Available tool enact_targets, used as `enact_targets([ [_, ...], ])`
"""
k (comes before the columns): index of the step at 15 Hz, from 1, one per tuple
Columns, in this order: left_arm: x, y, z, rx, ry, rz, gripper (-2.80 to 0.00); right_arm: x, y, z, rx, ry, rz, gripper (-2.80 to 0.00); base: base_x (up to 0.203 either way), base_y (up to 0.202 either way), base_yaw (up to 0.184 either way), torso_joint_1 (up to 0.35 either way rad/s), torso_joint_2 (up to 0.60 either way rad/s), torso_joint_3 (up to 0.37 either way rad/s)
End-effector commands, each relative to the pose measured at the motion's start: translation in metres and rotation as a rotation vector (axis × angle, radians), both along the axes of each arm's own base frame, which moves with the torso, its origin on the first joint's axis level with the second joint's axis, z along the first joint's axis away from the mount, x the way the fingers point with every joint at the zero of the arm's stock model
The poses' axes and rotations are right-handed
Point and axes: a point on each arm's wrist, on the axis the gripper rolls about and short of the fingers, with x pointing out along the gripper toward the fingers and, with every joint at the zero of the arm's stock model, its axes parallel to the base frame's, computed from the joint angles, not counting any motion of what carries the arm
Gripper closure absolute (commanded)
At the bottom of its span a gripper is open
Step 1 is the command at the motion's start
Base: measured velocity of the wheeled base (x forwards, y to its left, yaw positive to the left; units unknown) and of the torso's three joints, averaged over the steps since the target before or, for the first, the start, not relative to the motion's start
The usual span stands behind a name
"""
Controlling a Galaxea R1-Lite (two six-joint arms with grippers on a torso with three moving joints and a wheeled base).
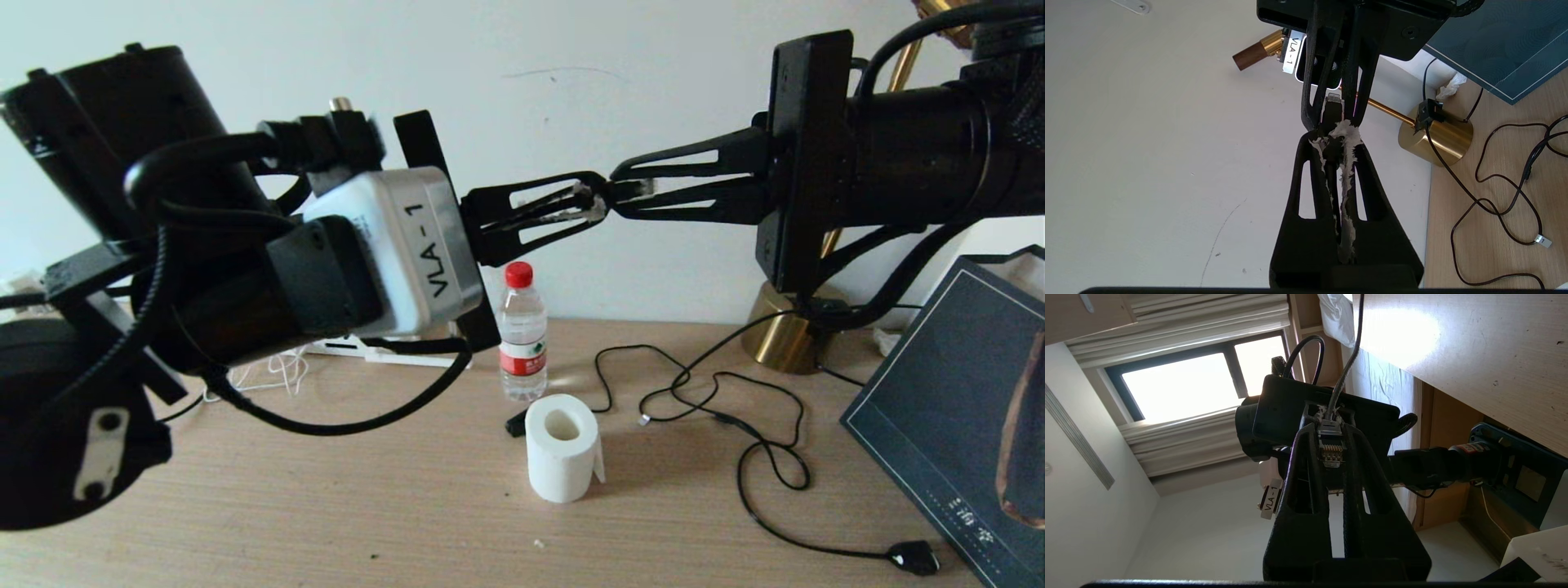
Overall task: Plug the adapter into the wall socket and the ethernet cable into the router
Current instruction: Hand it to the other hand, then align cable and router interface
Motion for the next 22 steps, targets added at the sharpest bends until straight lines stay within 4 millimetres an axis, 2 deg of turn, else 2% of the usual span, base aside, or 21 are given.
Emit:
enact_targets([
  [1, 0.001, -0.001, 0.0, 0.0, -0.009, -0.001, 0.0, 0.0, 0.001, -0.001, 0.001, 0.011, 0.005, 0.0, 0.0, 0.0, 0.0, 0.0, 0.0, 0.0],
  [6, 0.0, -0.001, -0.001, 0.0, -0.007, -0.002, 0.0, -0.001, 0.0, 0.0, 0.002, 0.005, 0.002, 0.0, 0.0, 0.0, 0.0, 0.0, 0.0, 0.0],
  [7, 0.0, 0.0, -0.002, 0.001, -0.003, 0.0, 0.0, -0.001, -0.001, 0.0, 0.002, 0.009, -0.004, -2.8, 0.0, 0.0, 0.0, 0.0, 0.0, 0.0],
  [11, -0.014, 0.014, -0.023, 0.003, 0.129, 0.04, 0.0, -0.004, -0.005, -0.002, -0.006, 0.008, -0.017, -2.8, 0.0, 0.0, 0.0, 0.0, 0.0, 0.0],
  [13, -0.021, 0.033, -0.029, -0.003, 0.171, 0.091, 0.0, 0.001, -0.017, -0.005, -0.015, 0.012, -0.076, -2.8, 0.0, 0.0, 0.0, 0.0, 0.0, 0.0],
  [15, -0.015, 0.06, -0.04, -0.01, 0.242, 0.189, 0.0, 0.003, -0.029, -0.013, -0.054, -0.013, -0.172, -2.8, 0.0, 0.0, 0.0, 0.0, 0.0, 0.0],
  [17, -0.01, 0.077, -0.044, -0.093, 0.412, 0.228, 0.0, -0.007, -0.039, -0.026, -0.159, -0.114, -0.272, -2.8, 0.0, 0.0, 0.0, 0.0, 0.0, 0.0],
  [19, -0.009, 0.086, -0.043, -0.202, 0.591, 0.226, 0.0, -0.027, -0.053, -0.044, -0.289, -0.214, -0.349, -2.8, 0.0, 0.0, 0.0, 0.0, 0.0, 0.0],
  [20, -0.009, 0.089, -0.042, -0.26, 0.665, 0.234, 0.0, -0.04, -0.061, -0.051, -0.35, -0.275, -0.38, 0.0, 0.0, 0.0, 0.0, 0.0, 0.0, 0.0],
  [22, -0.008, 0.099, -0.04, -0.35, 0.759, 0.279, 0.0, -0.062, -0.076, -0.065, -0.462, -0.364, -0.435, 0.0, 0.0, 0.0, 0.0, 0.0, 0.0, 0.0],
])
